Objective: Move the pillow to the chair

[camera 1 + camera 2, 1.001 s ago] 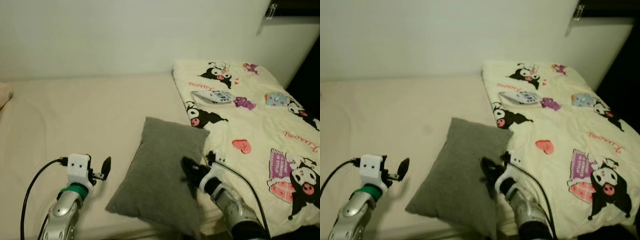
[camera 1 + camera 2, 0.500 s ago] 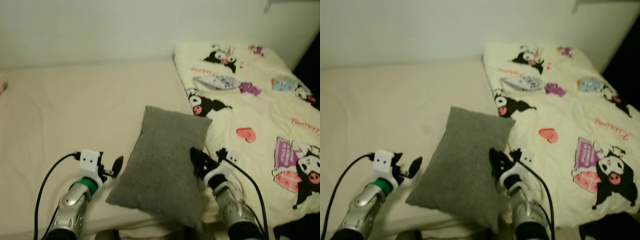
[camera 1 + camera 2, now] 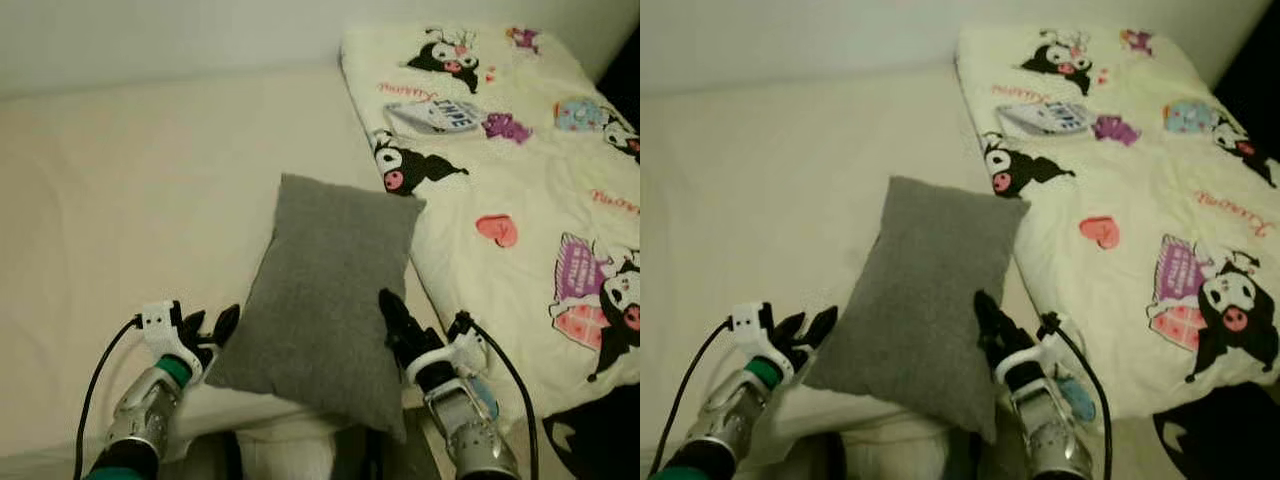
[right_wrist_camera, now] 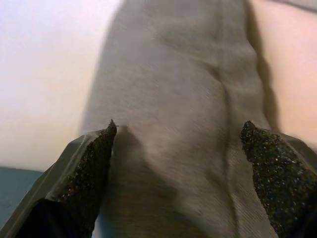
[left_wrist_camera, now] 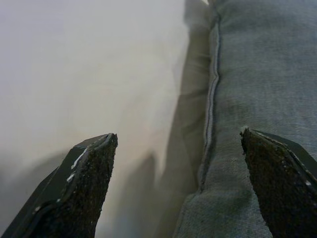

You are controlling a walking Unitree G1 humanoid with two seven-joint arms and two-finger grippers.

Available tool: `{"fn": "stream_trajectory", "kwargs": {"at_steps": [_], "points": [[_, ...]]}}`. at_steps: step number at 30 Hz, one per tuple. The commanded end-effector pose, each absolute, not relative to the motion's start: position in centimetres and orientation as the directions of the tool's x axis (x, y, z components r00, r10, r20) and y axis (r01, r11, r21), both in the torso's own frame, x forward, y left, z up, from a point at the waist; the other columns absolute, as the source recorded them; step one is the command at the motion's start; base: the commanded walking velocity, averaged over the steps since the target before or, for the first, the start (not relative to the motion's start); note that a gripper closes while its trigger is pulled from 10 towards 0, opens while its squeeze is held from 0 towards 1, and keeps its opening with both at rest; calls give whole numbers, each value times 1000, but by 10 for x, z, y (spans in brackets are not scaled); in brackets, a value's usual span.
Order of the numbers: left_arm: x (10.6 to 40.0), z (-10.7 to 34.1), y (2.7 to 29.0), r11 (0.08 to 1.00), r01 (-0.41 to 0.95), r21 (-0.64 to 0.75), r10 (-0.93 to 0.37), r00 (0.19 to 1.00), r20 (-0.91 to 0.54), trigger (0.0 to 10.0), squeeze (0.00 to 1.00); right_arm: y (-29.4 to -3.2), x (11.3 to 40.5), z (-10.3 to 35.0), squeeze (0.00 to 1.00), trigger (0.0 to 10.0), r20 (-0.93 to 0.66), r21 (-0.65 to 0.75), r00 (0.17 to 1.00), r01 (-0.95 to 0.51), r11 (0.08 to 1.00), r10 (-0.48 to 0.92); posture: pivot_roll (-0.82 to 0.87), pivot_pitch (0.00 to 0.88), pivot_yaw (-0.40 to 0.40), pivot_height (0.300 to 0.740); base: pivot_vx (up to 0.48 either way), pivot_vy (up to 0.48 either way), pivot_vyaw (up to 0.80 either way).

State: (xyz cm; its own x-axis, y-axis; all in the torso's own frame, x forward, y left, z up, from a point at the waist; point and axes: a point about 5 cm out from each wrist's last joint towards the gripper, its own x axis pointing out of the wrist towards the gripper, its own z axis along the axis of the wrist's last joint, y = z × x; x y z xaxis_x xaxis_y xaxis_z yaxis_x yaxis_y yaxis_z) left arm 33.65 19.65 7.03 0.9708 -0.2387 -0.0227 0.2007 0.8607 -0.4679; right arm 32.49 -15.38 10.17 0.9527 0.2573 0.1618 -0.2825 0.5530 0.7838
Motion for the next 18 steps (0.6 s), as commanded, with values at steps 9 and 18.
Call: {"fn": "stream_trajectory", "kwargs": {"at_steps": [9, 18], "points": [[327, 47, 175, 720, 192, -667, -329, 941, -84, 10000, 1000, -125, 293, 94, 1000, 10000, 177, 850, 856, -383, 363, 486, -219, 384, 84, 617, 0, 0, 0], [319, 36, 146, 642, 271, -717, -467, 880, -86, 10000, 1000, -100, 268, 101, 1000, 10000, 201, 835, 696, -489, 250, 689, -215, 371, 83, 617, 0, 0, 0]]}}
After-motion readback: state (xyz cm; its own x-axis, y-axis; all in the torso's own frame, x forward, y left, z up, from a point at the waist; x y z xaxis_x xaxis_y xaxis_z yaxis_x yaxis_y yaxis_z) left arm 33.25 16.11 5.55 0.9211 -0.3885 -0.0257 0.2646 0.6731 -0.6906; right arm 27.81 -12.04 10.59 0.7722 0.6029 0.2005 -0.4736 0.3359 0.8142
